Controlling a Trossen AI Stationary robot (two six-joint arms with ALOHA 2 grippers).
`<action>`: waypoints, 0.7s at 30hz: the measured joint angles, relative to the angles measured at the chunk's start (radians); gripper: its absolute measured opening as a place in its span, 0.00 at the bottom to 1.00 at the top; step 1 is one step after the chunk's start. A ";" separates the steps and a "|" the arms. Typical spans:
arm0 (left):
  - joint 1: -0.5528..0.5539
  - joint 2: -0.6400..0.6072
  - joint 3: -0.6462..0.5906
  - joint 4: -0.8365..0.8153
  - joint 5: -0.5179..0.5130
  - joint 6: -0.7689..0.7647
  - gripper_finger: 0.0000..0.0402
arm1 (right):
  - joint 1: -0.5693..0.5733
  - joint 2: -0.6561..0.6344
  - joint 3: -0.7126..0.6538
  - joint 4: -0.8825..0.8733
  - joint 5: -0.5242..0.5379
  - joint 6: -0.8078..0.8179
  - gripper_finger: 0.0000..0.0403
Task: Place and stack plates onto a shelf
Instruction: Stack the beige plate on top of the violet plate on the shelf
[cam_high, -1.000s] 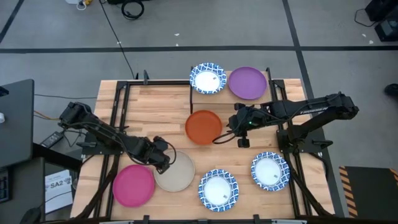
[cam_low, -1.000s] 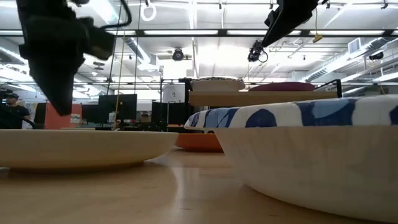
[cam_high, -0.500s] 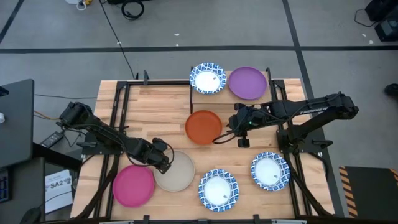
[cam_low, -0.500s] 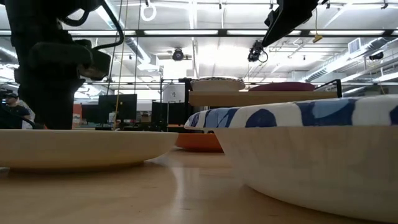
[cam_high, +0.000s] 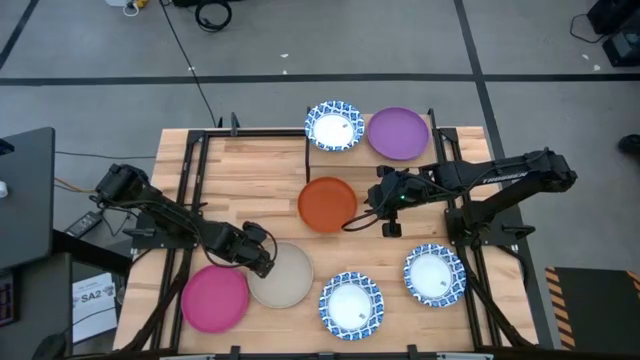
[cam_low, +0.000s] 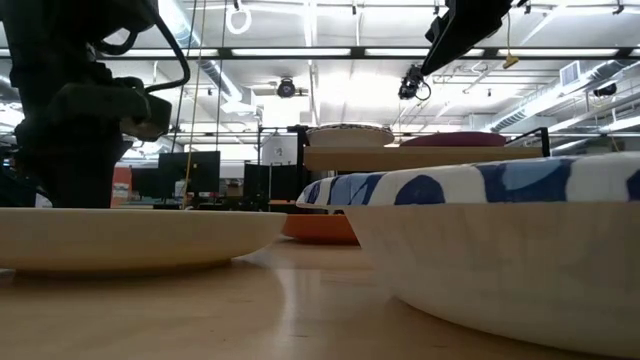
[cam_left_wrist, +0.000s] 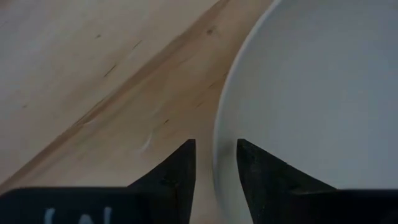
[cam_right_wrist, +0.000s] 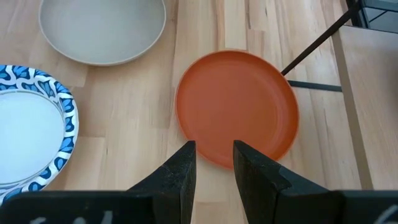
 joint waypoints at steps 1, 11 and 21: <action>0.000 0.000 0.000 0.005 0.000 0.000 0.28 | 0.000 0.000 0.000 0.000 0.000 0.000 0.28; 0.000 0.000 0.000 0.009 -0.002 -0.002 0.09 | 0.000 0.000 0.000 0.000 0.000 0.000 0.28; 0.000 -0.008 0.002 0.019 -0.010 0.000 0.05 | 0.000 0.000 0.000 0.009 0.000 0.000 0.28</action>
